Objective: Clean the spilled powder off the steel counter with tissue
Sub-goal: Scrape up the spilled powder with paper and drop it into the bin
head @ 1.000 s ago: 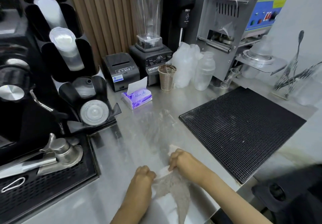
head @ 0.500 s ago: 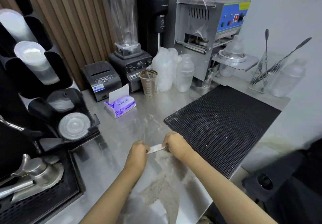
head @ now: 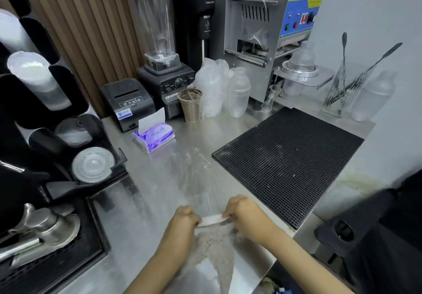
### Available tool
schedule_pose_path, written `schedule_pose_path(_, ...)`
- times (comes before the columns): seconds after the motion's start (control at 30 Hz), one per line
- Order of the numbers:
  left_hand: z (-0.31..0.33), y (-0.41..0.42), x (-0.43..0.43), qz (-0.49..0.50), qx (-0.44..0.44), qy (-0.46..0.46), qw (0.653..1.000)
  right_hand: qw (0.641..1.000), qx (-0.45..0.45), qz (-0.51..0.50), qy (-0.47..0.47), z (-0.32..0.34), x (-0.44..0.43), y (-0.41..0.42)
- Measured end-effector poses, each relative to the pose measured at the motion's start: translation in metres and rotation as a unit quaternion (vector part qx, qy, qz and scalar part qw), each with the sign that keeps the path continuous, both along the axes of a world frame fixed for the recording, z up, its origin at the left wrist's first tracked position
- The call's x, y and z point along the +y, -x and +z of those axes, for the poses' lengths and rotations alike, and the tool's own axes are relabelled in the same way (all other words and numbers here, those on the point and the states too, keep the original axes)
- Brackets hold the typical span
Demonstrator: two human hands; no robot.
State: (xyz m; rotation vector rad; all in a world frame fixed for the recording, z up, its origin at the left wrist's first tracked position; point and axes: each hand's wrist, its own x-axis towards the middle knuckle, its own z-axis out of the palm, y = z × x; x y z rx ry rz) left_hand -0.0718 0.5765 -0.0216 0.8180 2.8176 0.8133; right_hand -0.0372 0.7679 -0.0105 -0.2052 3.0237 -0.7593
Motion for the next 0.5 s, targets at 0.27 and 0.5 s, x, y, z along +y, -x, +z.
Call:
schedule_pose_path(0.27, 0.007, 0.034, 0.030, 0.066, -0.025, -0.009, 0.997, 0.995, -0.031, -0.091, 0.006, -0.005, 0.010, 0.031)
schedule_pose_path(0.5, -0.004, -0.003, 0.014, -0.067, 0.022, 0.016, 0.997, 0.997, -0.049, -0.052, 0.008, -0.021, 0.011, -0.029)
